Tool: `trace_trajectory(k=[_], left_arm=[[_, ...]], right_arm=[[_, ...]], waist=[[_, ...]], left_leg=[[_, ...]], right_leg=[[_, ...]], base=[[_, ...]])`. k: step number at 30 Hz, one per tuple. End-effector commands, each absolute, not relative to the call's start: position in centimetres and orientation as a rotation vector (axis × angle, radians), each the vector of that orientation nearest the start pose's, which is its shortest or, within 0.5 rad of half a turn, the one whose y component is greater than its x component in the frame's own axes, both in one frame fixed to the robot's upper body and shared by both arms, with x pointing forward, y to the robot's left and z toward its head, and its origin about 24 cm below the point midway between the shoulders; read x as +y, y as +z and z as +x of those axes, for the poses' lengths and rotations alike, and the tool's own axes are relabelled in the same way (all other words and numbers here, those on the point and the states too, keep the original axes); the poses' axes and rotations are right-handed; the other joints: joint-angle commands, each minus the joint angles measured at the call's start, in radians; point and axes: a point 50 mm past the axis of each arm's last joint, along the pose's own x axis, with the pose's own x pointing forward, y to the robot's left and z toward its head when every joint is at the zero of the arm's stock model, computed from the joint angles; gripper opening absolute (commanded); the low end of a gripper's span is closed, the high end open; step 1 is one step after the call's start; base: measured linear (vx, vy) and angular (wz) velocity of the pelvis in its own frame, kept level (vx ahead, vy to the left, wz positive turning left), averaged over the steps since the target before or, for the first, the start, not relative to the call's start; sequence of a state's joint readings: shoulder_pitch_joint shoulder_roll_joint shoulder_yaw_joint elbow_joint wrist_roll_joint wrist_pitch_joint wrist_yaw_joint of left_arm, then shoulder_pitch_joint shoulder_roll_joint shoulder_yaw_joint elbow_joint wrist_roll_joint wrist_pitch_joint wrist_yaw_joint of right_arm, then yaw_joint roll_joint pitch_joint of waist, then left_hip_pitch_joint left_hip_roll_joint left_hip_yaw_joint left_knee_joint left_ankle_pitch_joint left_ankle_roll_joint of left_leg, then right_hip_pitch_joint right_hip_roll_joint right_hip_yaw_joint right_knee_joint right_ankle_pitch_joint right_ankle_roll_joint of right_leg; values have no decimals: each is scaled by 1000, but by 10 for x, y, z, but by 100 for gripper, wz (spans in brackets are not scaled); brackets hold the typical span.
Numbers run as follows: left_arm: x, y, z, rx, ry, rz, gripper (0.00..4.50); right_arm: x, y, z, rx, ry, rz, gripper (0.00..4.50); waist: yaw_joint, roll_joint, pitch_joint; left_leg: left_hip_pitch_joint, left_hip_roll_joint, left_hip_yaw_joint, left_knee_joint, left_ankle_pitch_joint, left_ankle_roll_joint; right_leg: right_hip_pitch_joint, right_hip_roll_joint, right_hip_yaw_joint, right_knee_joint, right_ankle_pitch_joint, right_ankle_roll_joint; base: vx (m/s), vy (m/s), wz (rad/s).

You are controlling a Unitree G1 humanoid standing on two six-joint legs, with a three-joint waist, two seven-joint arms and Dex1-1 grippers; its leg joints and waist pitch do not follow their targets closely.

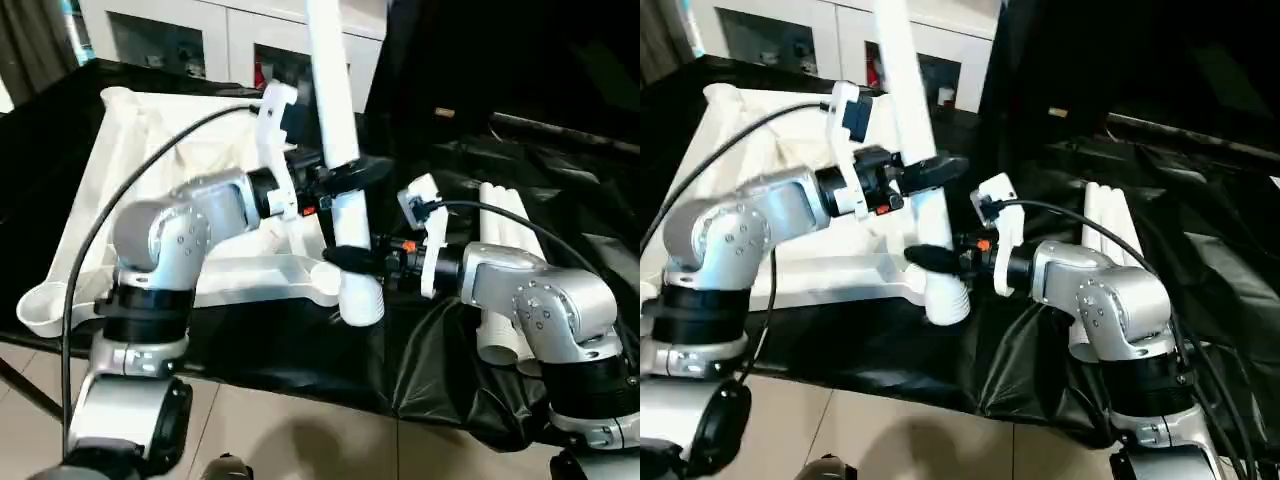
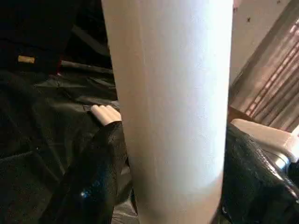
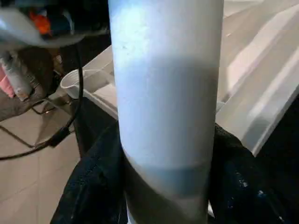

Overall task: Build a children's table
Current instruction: Pick table leg

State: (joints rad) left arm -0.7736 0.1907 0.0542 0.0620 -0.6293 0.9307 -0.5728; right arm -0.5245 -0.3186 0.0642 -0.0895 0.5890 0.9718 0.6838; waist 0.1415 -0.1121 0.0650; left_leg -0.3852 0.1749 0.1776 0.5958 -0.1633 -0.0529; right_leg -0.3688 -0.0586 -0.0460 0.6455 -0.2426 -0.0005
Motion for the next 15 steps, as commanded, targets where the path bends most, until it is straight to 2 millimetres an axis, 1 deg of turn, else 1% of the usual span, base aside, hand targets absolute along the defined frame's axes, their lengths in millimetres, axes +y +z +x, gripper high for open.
trace_trajectory(k=[1, 4, 6, 7, 9, 12, 13, 14, 15], left_arm=[[83, 196, 330, 172, -1004, -326, 276], [82, 197, 331, 170, -1008, -342, 265], [81, 198, 331, 167, -1020, -339, 237], [80, 198, 330, 163, -1030, -347, 225], [79, 200, 331, 154, -1026, -363, 221], [78, 201, 332, 141, -1021, -377, 196], [78, 202, 334, 133, -1026, -375, 192], [78, 202, 334, 132, -1027, -374, 189], [78, 203, 334, 131, -1032, -373, 189]], right_arm=[[-110, 140, 301, 358, 1024, 209, 191], [-109, 140, 301, 355, 1027, 204, 191], [-109, 140, 301, 355, 1030, 201, 191], [-109, 140, 300, 354, 1033, 196, 191], [-109, 140, 299, 353, 1044, 177, 191], [-109, 140, 297, 351, 1061, 159, 191], [-108, 140, 295, 305, 1073, 85, 191], [-108, 141, 295, 290, 1074, 66, 191], [-107, 142, 295, 250, 1079, 55, 191]], waist=[[-2, 11, -71], [-2, 11, -70], [0, 10, -70], [0, 14, -71], [-1, 13, -71], [0, 14, -71], [0, 17, -71], [0, 15, -71], [1, 16, -71]], left_leg=[[28, 56, -18, -65, -67, -52], [28, 56, -19, -66, -71, -54], [29, 56, -18, -65, -68, -52], [28, 56, -19, -66, -68, -55], [28, 56, -19, -66, -69, -57], [28, 56, -19, -65, -75, -58], [28, 56, -19, -65, -77, -60], [28, 55, -19, -64, -77, -62], [28, 55, -19, -65, -75, -61]], right_leg=[[39, -87, 46, -70, 49, -170], [40, -87, 48, -70, 48, -167], [40, -86, 48, -69, 54, -164], [41, -86, 47, -69, 58, -164], [41, -86, 47, -68, 67, -166], [43, -87, 48, -69, 66, -165], [43, -87, 48, -70, 66, -162], [43, -86, 49, -71, 70, -158], [43, -86, 48, -71, 70, -157]], base=[[0, 0, 0], [0, 0, 0], [0, 0, 0], [0, 0, 0], [0, 0, 0], [0, 0, 0], [0, 0, 0], [0, 0, 0], [0, 0, 0]])
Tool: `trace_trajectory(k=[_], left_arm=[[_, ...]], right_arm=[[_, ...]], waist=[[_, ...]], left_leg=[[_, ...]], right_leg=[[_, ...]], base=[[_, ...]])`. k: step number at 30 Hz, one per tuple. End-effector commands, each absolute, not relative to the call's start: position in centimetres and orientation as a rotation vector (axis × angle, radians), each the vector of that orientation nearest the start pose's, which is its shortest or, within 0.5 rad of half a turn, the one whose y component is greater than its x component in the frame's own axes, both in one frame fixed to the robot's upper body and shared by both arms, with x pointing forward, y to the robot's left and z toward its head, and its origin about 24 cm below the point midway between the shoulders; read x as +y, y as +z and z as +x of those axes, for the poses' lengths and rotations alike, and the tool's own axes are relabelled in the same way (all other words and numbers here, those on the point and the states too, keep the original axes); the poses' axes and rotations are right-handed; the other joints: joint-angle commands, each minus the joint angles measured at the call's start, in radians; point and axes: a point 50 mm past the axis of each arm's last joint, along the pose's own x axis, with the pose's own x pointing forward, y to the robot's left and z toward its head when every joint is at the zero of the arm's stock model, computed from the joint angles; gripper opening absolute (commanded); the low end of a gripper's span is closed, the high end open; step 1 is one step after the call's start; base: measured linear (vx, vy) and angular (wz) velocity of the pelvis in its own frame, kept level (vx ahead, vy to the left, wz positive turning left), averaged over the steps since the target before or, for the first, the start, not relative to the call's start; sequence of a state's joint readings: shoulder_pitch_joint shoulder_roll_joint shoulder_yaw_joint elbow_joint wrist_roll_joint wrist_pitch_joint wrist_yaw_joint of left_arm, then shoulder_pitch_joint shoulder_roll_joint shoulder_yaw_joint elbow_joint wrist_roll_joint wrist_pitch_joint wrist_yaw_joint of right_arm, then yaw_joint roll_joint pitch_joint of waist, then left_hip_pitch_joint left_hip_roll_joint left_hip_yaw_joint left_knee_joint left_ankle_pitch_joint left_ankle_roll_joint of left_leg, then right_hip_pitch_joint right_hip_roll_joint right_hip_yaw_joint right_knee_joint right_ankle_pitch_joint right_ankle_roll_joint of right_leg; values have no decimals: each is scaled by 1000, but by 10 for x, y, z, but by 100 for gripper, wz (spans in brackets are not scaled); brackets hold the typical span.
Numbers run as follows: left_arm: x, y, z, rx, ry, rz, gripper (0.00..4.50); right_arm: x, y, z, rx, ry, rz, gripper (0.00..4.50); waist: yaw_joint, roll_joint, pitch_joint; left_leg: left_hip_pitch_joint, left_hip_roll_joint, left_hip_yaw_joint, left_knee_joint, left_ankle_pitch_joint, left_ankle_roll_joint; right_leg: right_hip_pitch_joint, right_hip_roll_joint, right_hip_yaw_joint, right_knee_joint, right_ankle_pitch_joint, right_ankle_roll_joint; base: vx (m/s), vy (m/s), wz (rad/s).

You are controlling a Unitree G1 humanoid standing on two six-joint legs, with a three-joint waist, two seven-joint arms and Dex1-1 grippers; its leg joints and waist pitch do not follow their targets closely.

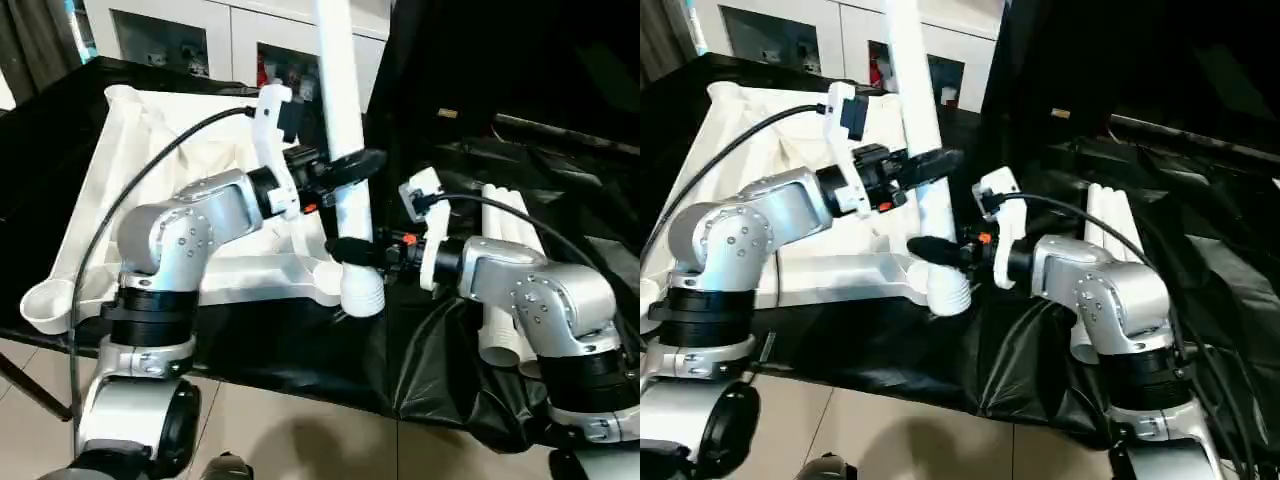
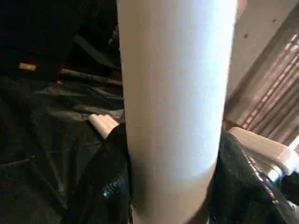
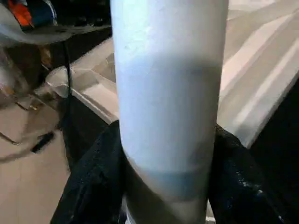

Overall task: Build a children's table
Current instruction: Pick table leg

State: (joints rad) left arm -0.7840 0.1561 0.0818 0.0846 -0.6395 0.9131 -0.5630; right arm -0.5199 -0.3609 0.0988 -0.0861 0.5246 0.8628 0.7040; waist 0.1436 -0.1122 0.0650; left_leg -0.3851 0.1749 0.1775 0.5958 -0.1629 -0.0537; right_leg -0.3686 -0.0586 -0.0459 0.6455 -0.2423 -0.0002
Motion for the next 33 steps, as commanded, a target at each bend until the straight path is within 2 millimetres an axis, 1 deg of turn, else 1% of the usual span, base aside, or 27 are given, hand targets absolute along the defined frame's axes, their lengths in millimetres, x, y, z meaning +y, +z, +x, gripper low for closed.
trace_trajectory(k=[1, 2, 3, 4, 5, 7, 8, 10, 11, 12, 14, 15, 17, 18, 19, 25, 27, 32, 33], left_arm=[[78, 204, 334, 131, -1044, -373, 186], [78, 204, 334, 131, -1044, -373, 184], [77, 205, 332, 129, -1070, -363, 184], [77, 206, 331, 128, -1085, -355, 184], [77, 206, 331, 128, -1087, -354, 184], [75, 207, 330, 131, -1112, -348, 184], [75, 207, 329, 134, -1124, -345, 184], [72, 209, 326, 137, -1168, -320, 184], [72, 209, 326, 137, -1178, -313, 184], [70, 211, 325, 134, -1202, -308, 184], [68, 213, 324, 137, -1237, -294, 184], [68, 213, 324, 137, -1237, -294, 184], [67, 213, 322, 144, -1271, -273, 184], [66, 213, 321, 147, -1284, -260, 184], [65, 213, 320, 145, -1296, -258, 184], [61, 215, 317, 146, -1334, -246, 184], [60, 215, 316, 149, -1345, -243, 184], [61, 214, 316, 152, -1356, -229, 184], [61, 214, 315, 152, -1356, -227, 184]], right_arm=[[-107, 143, 294, 237, 1092, 64, 191], [-107, 143, 294, 237, 1092, 64, 225], [-111, 144, 294, 265, 1116, 113, 245], [-113, 145, 294, 271, 1119, 132, 259], [-114, 145, 294, 272, 1118, 133, 259], [-117, 147, 296, 278, 1110, 116, 267], [-118, 147, 296, 281, 1108, 111, 267], [-123, 149, 295, 295, 1130, 110, 299], [-124, 149, 294, 299, 1139, 110, 299], [-127, 150, 293, 308, 1162, 105, 299], [-131, 150, 289, 334, 1208, 115, 299], [-131, 150, 289, 334, 1208, 115, 299], [-133, 150, 286, 357, 1232, 118, 299], [-133, 150, 286, 365, 1236, 119, 299], [-133, 149, 286, 373, 1239, 122, 299], [-132, 144, 287, 394, 1228, 129, 299], [-130, 142, 287, 402, 1229, 130, 299], [-129, 140, 285, 425, 1242, 131, 299], [-129, 139, 285, 426, 1242, 130, 299]], waist=[[-3, 16, -71], [-3, 16, -71], [-5, 14, -72], [-4, 14, -72], [-4, 14, -72], [-6, 17, -72], [-5, 16, -73], [-5, 16, -72], [-3, 16, -71], [-2, 14, -71], [-2, 16, -70], [-2, 16, -71], [-1, 13, -70], [-1, 16, -70], [-2, 15, -72], [-2, 15, -73], [-3, 14, -73], [-1, 16, -72], [-2, 14, -72]], left_leg=[[27, 56, -20, -65, -83, -61], [27, 56, -20, -65, -83, -61], [28, 54, -19, -64, -80, -49], [28, 55, -19, -63, -77, -41], [28, 55, -19, -63, -76, -38], [28, 56, -19, -62, -75, -34], [29, 56, -19, -62, -73, -34], [30, 56, -19, -62, -73, -34], [31, 56, -18, -62, -79, -32], [31, 56, -18, -62, -80, -32], [29, 57, -18, -63, -86, -33], [29, 56, -19, -63, -89, -31], [29, 57, -18, -61, -81, -28], [29, 57, -18, -61, -80, -29], [28, 57, -18, -60, -77, -28], [29, 57, -18, -60, -72, -30], [28, 56, -18, -59, -69, -29], [30, 58, -18, -61, -78, -32], [29, 58, -18, -60, -79, -35]], right_leg=[[43, -88, 48, -70, 70, -160], [43, -88, 48, -70, 70, -160], [43, -84, 47, -69, 74, -170], [44, -84, 47, -68, 77, -176], [44, -85, 48, -68, 80, -178], [43, -84, 47, -67, 85, -188], [44, -84, 47, -67, 87, -188], [44, -84, 47, -67, 83, -189], [43, -84, 48, -69, 71, -187], [43, -84, 48, -69, 67, -187], [43, -85, 48, -70, 55, -187], [45, -85, 47, -71, 50, -187], [44, -86, 48, -70, 54, -193], [44, -87, 48, -69, 54, -195], [45, -87, 47, -68, 60, -201], [44, -87, 46, -67, 68, -215], [45, -86, 46, -66, 73, -216], [44, -87, 46, -67, 61, -216], [44, -87, 46, -67, 59, -213]], base=[[0, 0, 0], [0, 0, 0], [0, 0, 0], [0, 0, 0], [0, 0, 0], [0, 0, 0], [0, 0, 0], [0, 0, 0], [0, 0, 0], [0, 0, 0], [0, 0, 0], [0, 0, 0], [0, 0, 0], [0, 0, 0], [0, 0, 0], [0, 0, 0], [0, 0, 0], [0, 0, 0], [0, 0, 0]])
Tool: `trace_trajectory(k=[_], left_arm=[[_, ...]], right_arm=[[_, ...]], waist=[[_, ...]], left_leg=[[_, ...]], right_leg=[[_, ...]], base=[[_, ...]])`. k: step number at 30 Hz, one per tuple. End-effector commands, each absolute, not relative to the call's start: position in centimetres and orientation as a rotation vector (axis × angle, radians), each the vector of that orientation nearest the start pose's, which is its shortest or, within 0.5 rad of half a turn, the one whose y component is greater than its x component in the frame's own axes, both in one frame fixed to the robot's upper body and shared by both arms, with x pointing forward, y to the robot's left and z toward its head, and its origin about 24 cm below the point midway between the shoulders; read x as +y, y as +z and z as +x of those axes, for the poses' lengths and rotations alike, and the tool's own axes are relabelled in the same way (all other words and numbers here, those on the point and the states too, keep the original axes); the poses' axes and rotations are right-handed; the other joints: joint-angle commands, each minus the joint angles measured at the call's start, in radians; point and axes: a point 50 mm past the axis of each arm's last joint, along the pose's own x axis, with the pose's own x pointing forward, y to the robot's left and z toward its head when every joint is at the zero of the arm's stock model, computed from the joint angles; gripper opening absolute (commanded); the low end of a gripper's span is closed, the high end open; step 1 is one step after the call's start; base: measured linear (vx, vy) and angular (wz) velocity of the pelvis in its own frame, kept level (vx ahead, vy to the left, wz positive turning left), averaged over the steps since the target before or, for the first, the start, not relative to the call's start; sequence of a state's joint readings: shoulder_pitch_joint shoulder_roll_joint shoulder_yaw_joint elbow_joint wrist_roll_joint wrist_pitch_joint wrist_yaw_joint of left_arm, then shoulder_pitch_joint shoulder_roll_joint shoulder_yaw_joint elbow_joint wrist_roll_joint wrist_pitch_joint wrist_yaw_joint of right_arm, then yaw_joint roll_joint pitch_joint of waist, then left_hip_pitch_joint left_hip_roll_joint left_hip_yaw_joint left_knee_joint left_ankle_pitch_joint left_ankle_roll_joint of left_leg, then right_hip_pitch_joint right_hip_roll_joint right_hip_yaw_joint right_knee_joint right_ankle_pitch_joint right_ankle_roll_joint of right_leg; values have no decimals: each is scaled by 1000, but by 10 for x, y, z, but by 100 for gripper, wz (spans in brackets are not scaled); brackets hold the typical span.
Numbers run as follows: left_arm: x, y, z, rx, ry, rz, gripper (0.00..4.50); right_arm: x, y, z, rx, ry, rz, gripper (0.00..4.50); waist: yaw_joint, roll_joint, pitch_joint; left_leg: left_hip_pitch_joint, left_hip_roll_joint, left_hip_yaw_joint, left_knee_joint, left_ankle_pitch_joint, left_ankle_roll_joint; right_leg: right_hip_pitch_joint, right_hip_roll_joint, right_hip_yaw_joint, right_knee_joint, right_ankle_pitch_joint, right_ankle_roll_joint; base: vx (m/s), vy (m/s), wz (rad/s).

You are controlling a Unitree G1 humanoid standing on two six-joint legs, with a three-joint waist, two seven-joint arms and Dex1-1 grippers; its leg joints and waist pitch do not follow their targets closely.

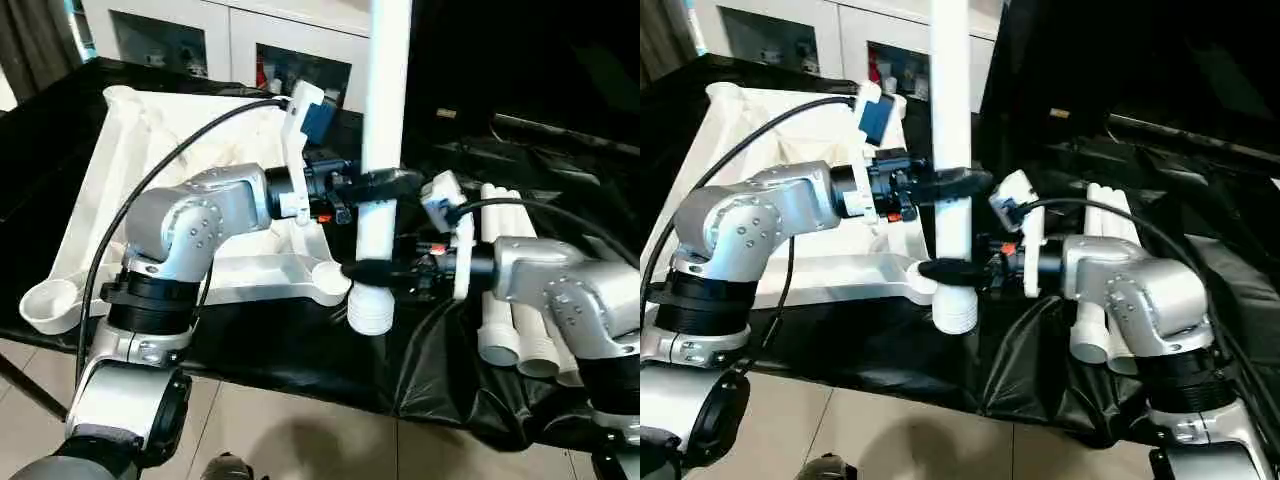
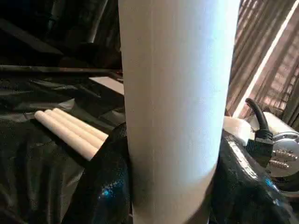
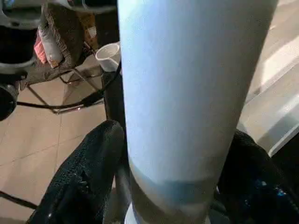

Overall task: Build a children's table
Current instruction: Pick table leg

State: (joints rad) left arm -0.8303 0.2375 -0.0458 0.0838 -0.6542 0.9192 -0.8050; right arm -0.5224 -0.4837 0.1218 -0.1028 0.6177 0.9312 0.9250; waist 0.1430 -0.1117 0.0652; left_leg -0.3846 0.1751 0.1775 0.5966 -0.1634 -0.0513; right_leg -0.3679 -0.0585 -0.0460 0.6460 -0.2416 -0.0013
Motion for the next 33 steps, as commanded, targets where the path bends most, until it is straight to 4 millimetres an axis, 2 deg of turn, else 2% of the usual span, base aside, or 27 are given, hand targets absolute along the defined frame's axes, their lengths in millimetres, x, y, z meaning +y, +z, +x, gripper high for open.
trace_trajectory(k=[1, 12, 14, 17, 19, 28, 29, 33], left_arm=[[61, 214, 315, 152, -1361, -224, 184], [62, 215, 317, 144, -1363, -236, 184], [62, 216, 317, 142, -1360, -238, 184], [62, 216, 318, 141, -1360, -238, 184], [62, 216, 317, 141, -1362, -237, 184], [62, 215, 317, 144, -1361, -231, 184], [62, 215, 318, 142, -1350, -227, 219], [64, 215, 320, 146, -1324, -241, 254]], right_arm=[[-129, 139, 285, 431, 1240, 131, 299], [-129, 133, 284, 466, 1253, 124, 299], [-128, 132, 283, 470, 1257, 127, 272], [-127, 131, 283, 475, 1260, 128, 263], [-127, 131, 283, 477, 1260, 129, 227], [-126, 131, 282, 470, 1265, 139, 192], [-126, 131, 282, 470, 1265, 139, 190], [-126, 131, 283, 455, 1251, 147, 189]], waist=[[-1, 12, -72], [-1, 13, -74], [-1, 13, -73], [0, 11, -73], [0, 12, -73], [0, 14, -74], [-1, 14, -74], [0, 13, -74]], left_leg=[[28, 57, -18, -61, -79, -37], [28, 57, -18, -60, -70, -35], [28, 57, -18, -60, -69, -34], [27, 56, -17, -59, -65, -31], [28, 57, -17, -59, -65, -32], [28, 57, -18, -59, -66, -33], [28, 57, -17, -59, -67, -33], [28, 57, -18, -59, -63, -30]], right_leg=[[44, -87, 46, -68, 55, -210], [45, -88, 46, -66, 65, -211], [44, -87, 46, -66, 69, -212], [44, -88, 46, -66, 70, -214], [44, -87, 46, -66, 72, -214], [44, -87, 46, -65, 79, -217], [44, -87, 46, -65, 79, -217], [45, -88, 46, -64, 84, -218]], base=[[0, 0, 0], [0, 0, 0], [0, 0, 0], [0, 0, 0], [0, 0, 0], [0, 0, 0], [0, 0, 0], [0, 0, 0]])
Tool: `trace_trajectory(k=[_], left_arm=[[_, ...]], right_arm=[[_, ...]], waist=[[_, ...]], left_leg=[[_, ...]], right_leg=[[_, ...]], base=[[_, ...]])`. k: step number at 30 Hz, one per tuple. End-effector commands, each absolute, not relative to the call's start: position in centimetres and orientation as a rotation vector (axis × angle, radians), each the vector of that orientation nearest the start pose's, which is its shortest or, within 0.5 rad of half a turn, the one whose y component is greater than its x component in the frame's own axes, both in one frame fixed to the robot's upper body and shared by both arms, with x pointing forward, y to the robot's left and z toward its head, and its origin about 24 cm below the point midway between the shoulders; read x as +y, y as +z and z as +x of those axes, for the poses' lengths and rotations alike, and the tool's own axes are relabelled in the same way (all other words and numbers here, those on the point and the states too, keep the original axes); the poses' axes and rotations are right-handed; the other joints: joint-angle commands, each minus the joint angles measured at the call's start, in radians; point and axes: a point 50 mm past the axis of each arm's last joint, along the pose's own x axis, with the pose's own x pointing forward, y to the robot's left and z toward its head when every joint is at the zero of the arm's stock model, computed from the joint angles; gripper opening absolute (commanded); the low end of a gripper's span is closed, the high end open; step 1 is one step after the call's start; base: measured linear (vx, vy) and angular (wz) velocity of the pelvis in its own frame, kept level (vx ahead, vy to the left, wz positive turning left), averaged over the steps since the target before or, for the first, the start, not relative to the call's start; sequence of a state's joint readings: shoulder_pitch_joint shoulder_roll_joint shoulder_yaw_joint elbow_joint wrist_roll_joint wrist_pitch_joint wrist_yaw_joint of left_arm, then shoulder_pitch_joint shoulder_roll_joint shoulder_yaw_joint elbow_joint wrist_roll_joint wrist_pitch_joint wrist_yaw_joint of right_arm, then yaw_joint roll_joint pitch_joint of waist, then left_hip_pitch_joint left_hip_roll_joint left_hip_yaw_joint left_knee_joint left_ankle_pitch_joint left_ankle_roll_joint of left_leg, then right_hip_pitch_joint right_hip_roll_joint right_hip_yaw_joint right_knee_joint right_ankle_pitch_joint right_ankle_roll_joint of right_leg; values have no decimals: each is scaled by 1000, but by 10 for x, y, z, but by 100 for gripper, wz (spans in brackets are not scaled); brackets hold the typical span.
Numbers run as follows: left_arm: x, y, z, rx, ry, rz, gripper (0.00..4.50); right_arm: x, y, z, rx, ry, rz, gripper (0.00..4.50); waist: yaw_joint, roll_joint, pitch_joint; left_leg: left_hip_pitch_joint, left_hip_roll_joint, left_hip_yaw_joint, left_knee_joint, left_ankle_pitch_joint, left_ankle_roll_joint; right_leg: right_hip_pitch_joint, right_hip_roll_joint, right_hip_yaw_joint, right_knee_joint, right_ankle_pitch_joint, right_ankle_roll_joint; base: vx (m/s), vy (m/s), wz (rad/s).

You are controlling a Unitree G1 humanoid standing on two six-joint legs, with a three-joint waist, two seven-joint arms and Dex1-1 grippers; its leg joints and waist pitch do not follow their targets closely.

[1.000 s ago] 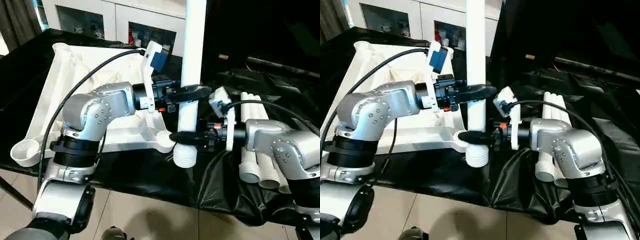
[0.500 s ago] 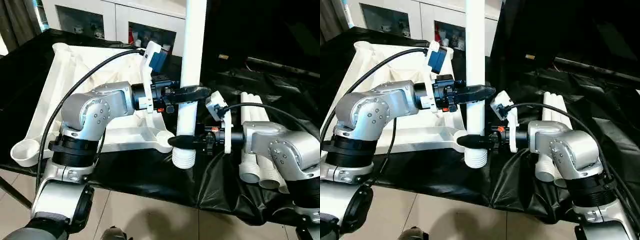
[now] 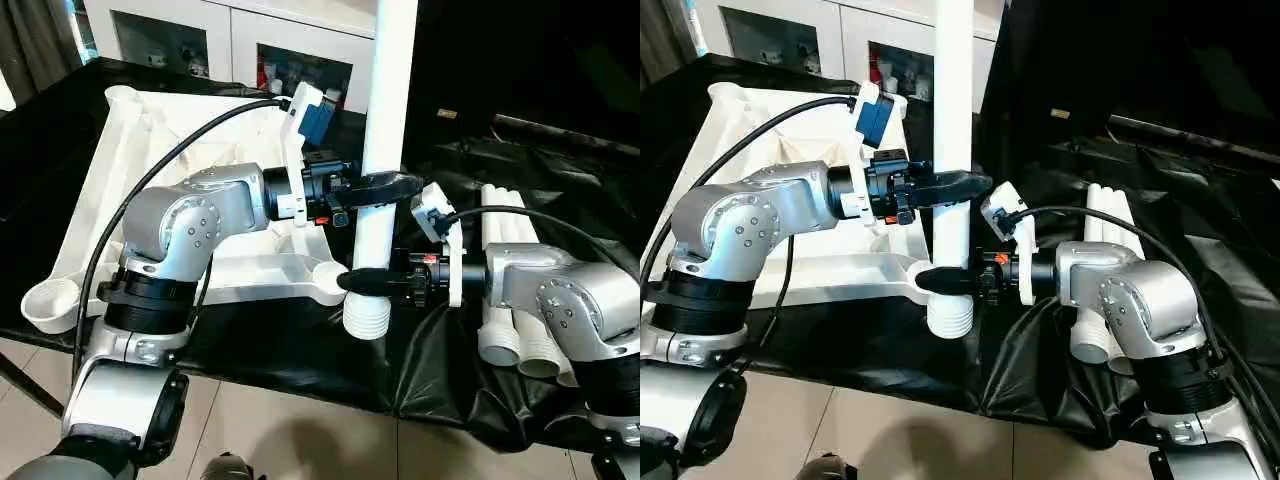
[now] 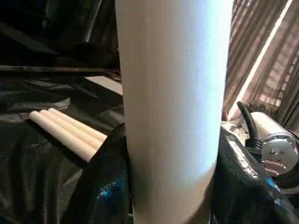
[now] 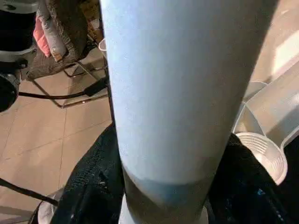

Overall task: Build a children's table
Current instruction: Pick table leg, then insert table leg to table base

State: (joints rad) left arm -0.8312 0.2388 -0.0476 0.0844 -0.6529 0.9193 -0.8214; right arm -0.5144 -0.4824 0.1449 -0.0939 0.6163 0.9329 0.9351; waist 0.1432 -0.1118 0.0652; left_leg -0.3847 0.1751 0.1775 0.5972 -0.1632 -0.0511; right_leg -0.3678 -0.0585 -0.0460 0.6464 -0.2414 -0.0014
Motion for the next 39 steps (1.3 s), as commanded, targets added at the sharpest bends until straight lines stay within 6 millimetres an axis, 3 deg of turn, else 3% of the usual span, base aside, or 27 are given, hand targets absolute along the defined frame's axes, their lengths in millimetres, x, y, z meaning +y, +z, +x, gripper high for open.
trace_trajectory(k=[1, 6, 7, 8, 11, 13, 14, 15, 17, 18, 19, 22, 23, 25, 26, 27, 30, 32, 33, 36, 39], left_arm=[[66, 218, 320, 112, -1314, -271, 259], [77, 232, 328, -121, -1164, -315, 292], [78, 232, 328, -143, -1142, -309, 292], [80, 232, 327, -176, -1137, -323, 292], [91, 225, 327, -212, -1086, -436, 292], [96, 219, 324, -233, -1067, -426, 292], [98, 216, 321, -231, -1069, -426, 292], [100, 214, 320, -230, -1056, -408, 292], [105, 208, 322, -194, -1018, -340, 292], [105, 208, 322, -194, -1018, -340, 292], [111, 197, 326, -144, -955, -189, 292], [135, 165, 332, -2, -879, 265, 292], [140, 157, 331, 40, -887, 342, 292], [145, 150, 330, 71, -908, 415, 292], [146, 144, 328, 102, -945, 469, 292], [146, 140, 325, 122, -980, 504, 292], [147, 131, 319, 178, -1060, 549, 292], [150, 111, 315, 269, -1153, 648, 292], [150, 110, 315, 271, -1155, 651, 292], [156, 96, 319, 339, -1203, 644, 274], [160, 87, 320, 393, -1242, 639, 256]], right_arm=[[-126, 132, 286, 417, 1218, 167, 189], [-125, 144, 295, 282, 1141, 283, 188], [-125, 145, 296, 269, 1133, 287, 188], [-125, 146, 296, 252, 1123, 293, 188], [-126, 151, 297, 188, 1101, 327, 188], [-127, 154, 297, 147, 1095, 351, 188], [-128, 156, 297, 127, 1086, 367, 188], [-129, 158, 298, 102, 1066, 375, 188], [-132, 158, 303, 73, 996, 358, 188], [-132, 158, 303, 73, 996, 358, 188], [-137, 156, 312, 57, 890, 305, 188], [-152, 142, 329, 62, 681, 151, 188], [-156, 138, 332, 69, 641, 125, 188], [-162, 132, 334, 104, 606, 116, 188], [-165, 127, 335, 128, 575, 100, 188], [-166, 125, 335, 141, 568, 91, 188], [-168, 120, 335, 166, 542, 71, 188], [-168, 111, 334, 165, 513, 42, 188], [-168, 111, 334, 164, 513, 42, 188], [-167, 108, 329, 158, 522, 47, 188], [-166, 106, 326, 166, 528, 46, 188]], waist=[[0, 17, -74], [-1, 15, -76], [1, 25, -76], [-2, 22, -75], [-2, 20, -75], [-1, 20, -75], [-3, 13, -74], [-2, 18, -75], [-3, 13, -74], [-3, 17, -72], [-2, 13, -72], [-8, 21, -68], [-9, 23, -68], [-14, 27, -73], [-12, 33, -74], [-11, 29, -75], [-8, 34, -75], [-11, 41, -74], [-14, 37, -73], [-17, 38, -73], [-20, 47, -75]], left_leg=[[27, 57, -18, -59, -65, -32], [26, 59, -20, -60, -82, -38], [28, 59, -21, -61, -80, -40], [28, 60, -21, -62, -79, -40], [28, 57, -18, -62, -91, -44], [29, 59, -20, -63, -96, -43], [29, 60, -19, -64, -101, -42], [29, 61, -20, -65, -95, -43], [32, 60, -18, -65, -98, -44], [32, 59, -19, -67, -102, -48], [32, 60, -20, -69, -103, -51], [35, 57, -24, -77, -145, -92], [34, 57, -23, -78, -152, -102], [38, 57, -22, -77, -147, -119], [41, 58, -21, -76, -145, -117], [42, 59, -20, -74, -130, -106], [35, 56, -19, -73, -106, -95], [36, 55, -18, -74, -130, -99], [34, 53, -17, -74, -138, -96], [37, 56, -17, -75, -169, -97], [39, 57, -20, -76, -183, -103]], right_leg=[[44, -88, 46, -65, 84, -220], [48, -93, 45, -67, 84, -235], [46, -90, 45, -65, 94, -222], [46, -89, 45, -66, 97, -217], [44, -89, 45, -67, 94, -216], [44, -89, 44, -67, 77, -211], [43, -88, 44, -69, 66, -205], [41, -89, 44, -66, 69, -202], [38, -86, 44, -69, 56, -195], [37, -86, 44, -69, 37, -181], [36, -87, 44, -74, 19, -165], [28, -87, 47, -85, -115, -72], [27, -86, 48, -87, -131, -63], [27, -83, 46, -73, -67, -95], [24, -83, 45, -71, -38, -109], [23, -82, 45, -67, 15, -129], [29, -83, 44, -60, 79, -158], [26, -83, 45, -63, 63, -161], [28, -82, 46, -65, 55, -160], [28, -86, 47, -67, 13, -167], [27, -86, 46, -64, 21, -179]], base=[[0, 0, 0], [0, 0, 0], [0, 0, 0], [0, 0, 0], [0, 0, 0], [0, 0, 0], [0, 0, 0], [0, 0, 0], [0, 0, 0], [0, 0, 0], [0, 0, 0], [0, 0, 0], [0, 0, 0], [0, 0, 0], [0, 0, 0], [0, 0, 0], [0, 0, 0], [0, 0, 0], [0, 0, 0], [0, 0, 0], [0, 0, 0]])
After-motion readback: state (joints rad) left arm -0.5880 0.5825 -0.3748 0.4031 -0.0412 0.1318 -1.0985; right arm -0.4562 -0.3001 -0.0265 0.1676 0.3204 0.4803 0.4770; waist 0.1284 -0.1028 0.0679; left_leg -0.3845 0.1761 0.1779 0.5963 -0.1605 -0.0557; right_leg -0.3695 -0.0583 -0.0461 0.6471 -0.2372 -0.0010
